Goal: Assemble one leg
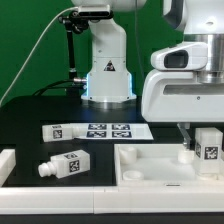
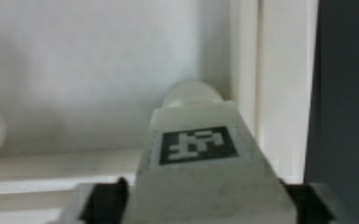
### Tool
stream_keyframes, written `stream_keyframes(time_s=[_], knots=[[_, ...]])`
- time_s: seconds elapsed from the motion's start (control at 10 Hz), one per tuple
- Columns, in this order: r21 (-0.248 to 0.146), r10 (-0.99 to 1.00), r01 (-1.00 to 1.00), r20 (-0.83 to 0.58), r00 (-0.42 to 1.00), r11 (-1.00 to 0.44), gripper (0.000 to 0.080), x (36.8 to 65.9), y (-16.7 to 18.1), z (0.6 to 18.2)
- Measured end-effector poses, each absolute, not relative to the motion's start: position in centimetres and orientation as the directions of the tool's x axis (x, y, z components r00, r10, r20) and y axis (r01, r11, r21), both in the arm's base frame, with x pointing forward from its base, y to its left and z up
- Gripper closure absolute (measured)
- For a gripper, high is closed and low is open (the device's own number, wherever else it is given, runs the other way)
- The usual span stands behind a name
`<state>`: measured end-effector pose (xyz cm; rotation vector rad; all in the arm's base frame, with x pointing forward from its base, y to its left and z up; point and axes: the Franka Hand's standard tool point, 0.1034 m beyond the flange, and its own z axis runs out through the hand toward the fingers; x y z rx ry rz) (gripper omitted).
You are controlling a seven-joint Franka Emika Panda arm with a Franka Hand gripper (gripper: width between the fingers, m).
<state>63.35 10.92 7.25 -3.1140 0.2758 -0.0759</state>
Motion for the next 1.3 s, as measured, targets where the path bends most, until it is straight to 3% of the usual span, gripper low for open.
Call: stream_keyframes(time_s=[0.1, 0.3, 0.5, 0.7, 0.9, 1.1, 1.2, 1.3], knots=[[-0.022, -0.258, -0.257, 0.045, 0.965, -0.966, 0.0515, 63.34, 10.92, 7.24], [-0.028, -0.377, -0.377, 0.043, 0.925, -0.926, 0.0515, 63.34, 10.93, 7.19], [-0.041, -0.606, -0.605, 0.042, 0.794, -0.795, 0.0515, 63.38, 10.96, 7.14], [-0.062, -0.851, -0.849, 0.010, 0.525, -0.525, 0.0515, 63.39, 10.91, 7.08], [-0.109, -0.959, -0.955, -0.028, 0.282, -0.277, 0.0515, 63.83, 10.79, 7.03], [-0.109, -0.981, -0.977, -0.041, 0.190, -0.185, 0.0515, 63.80, 10.77, 7.03], [-0.110, -0.976, -0.972, -0.038, 0.212, -0.207, 0.0441, 63.79, 10.77, 6.99], [-0.111, -0.968, -0.964, -0.034, 0.248, -0.243, 0.0262, 63.79, 10.78, 6.99]])
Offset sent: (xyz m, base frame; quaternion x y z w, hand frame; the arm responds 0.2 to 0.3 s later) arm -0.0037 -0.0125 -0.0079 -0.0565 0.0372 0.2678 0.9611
